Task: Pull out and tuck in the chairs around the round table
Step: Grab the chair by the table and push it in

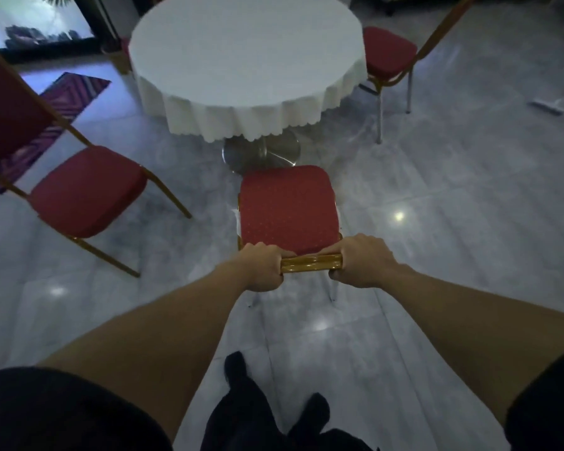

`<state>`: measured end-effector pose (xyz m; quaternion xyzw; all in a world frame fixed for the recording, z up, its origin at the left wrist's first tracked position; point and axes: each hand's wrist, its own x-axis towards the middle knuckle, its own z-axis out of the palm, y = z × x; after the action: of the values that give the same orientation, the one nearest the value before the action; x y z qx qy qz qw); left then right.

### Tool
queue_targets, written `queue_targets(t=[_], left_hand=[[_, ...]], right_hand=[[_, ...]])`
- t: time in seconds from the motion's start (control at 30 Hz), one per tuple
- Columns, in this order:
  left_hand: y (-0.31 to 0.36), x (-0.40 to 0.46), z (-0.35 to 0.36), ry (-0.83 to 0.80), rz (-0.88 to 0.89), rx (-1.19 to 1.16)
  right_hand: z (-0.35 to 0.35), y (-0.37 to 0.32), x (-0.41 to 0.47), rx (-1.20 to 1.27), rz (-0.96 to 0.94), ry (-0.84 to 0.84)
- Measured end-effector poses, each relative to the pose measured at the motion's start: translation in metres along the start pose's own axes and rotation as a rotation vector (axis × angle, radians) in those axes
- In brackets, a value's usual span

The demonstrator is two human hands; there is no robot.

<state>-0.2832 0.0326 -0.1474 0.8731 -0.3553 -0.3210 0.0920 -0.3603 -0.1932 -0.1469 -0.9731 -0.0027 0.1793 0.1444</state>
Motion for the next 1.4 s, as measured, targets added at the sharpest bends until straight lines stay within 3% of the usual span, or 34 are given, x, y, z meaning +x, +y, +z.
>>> queue_targets(t=[0.3, 0.87, 1.23, 1.4], left_hand=[[-0.022, 0.043, -0.033, 0.051, -0.077, -0.109], [-0.126, 0.197, -0.187, 0.046, -0.133, -0.13], [-0.145, 0.222, -0.209, -0.015, -0.157, -0.165], [-0.125, 0.22, -0.231, -0.151, -0.201, -0.171]], right_hand=[[-0.031, 0.02, 0.07, -0.081, -0.098, -0.04], [-0.123, 0.047, 0.292, -0.02, -0.082, -0.043], [-0.14, 0.05, 0.329, -0.024, -0.088, -0.071], [-0.159, 0.058, 0.324, 0.128, -0.148, -0.203]])
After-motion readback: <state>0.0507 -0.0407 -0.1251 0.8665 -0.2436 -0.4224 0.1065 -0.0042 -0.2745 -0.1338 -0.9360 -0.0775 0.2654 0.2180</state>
